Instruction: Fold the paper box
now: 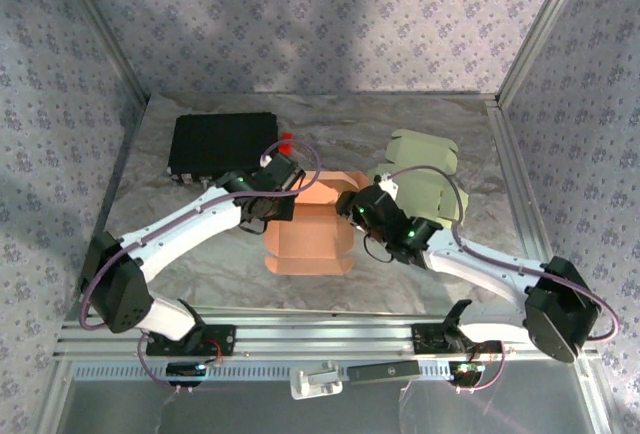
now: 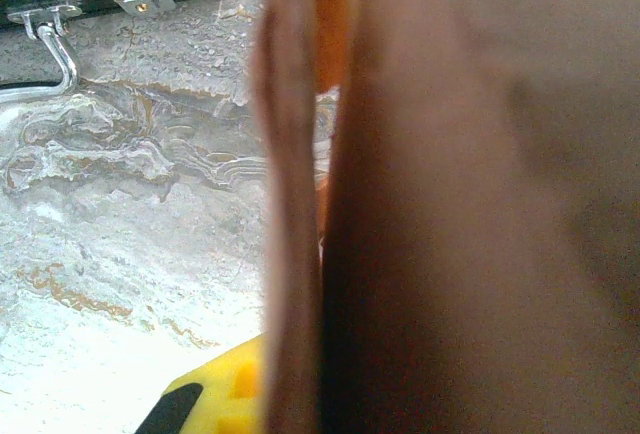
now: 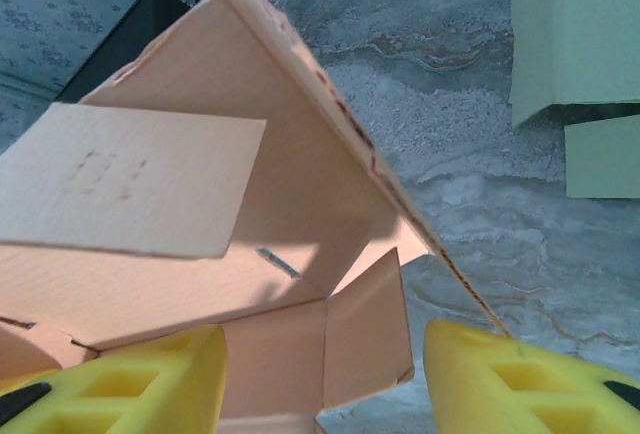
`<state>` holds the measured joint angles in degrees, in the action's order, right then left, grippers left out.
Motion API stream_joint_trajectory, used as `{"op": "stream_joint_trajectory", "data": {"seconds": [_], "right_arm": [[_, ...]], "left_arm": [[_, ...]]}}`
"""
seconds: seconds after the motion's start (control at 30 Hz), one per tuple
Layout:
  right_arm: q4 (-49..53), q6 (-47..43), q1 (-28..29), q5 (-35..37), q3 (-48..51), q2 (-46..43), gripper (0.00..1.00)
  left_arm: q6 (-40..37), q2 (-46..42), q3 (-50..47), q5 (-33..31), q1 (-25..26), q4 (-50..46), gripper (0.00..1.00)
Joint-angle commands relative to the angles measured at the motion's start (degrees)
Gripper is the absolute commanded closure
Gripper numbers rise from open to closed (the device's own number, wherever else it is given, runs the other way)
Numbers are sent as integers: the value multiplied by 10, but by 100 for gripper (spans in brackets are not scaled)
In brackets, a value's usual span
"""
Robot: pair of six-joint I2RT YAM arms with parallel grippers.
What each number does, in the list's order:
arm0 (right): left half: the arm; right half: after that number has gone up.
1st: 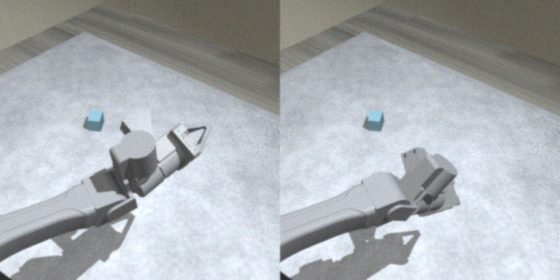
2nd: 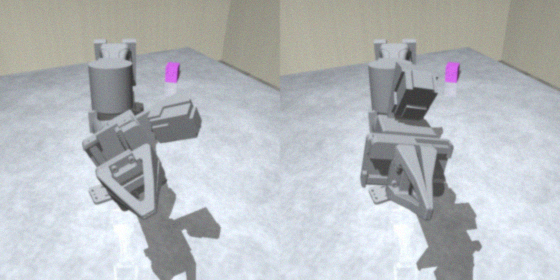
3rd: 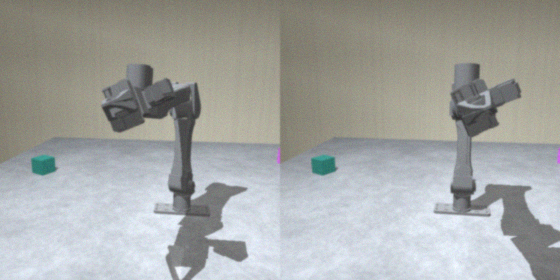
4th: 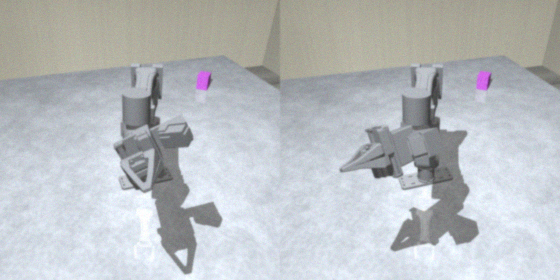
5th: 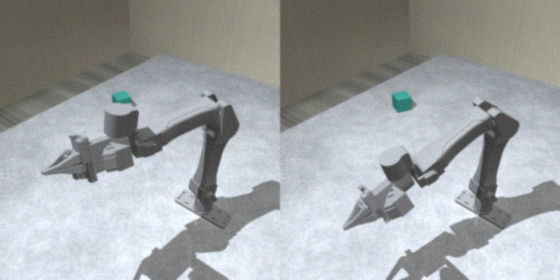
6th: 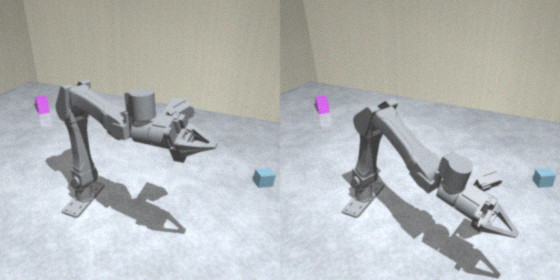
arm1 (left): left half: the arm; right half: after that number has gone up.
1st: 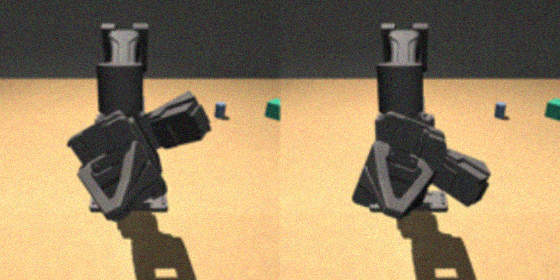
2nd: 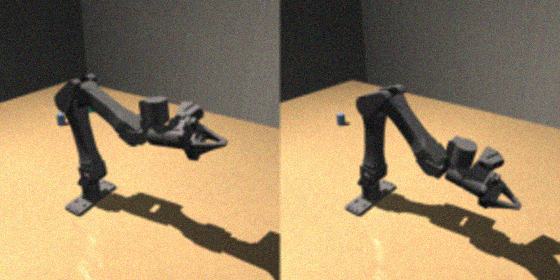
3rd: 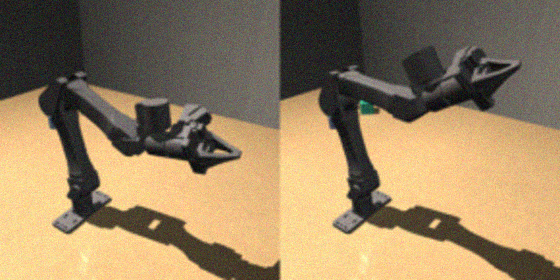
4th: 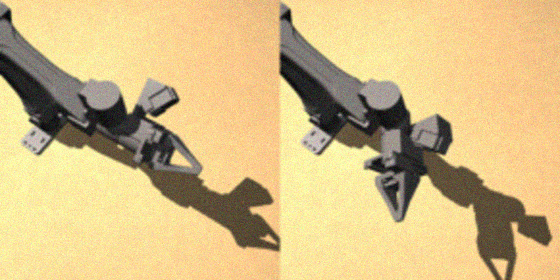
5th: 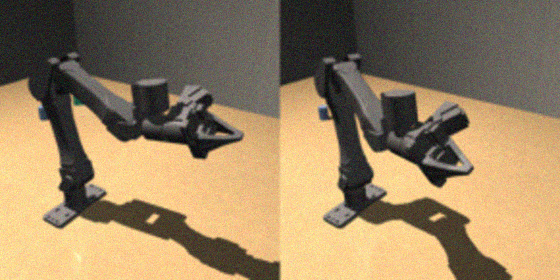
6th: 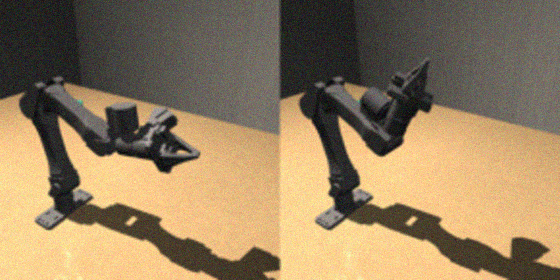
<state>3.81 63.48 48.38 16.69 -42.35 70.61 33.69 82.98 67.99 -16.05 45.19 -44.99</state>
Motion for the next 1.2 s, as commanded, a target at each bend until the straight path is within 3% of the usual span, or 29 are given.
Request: {"op": "stream_joint_trajectory", "data": {"seconds": [0.0, 0.37, 0.63, 1.03, 1.17], "right_arm": [[-11, 12, 1, -8, -10, 12, 45], [-34, -11, 4, -16, -28, 28, 51], [-69, -31, 8, -67, -37, 47, 52], [-31, -48, 25, -98, -86, 101, 56], [-4, -60, 36, -75, -84, 79, 56]], "left_arm": [[6, -20, 11, -1, 5, -6, 100], [6, -16, 10, 7, 6, 1, 100], [5, -12, 12, 8, 6, 6, 100], [8, -12, 9, 10, 6, 13, 100], [9, -18, 4, 11, 3, 19, 100]]}}
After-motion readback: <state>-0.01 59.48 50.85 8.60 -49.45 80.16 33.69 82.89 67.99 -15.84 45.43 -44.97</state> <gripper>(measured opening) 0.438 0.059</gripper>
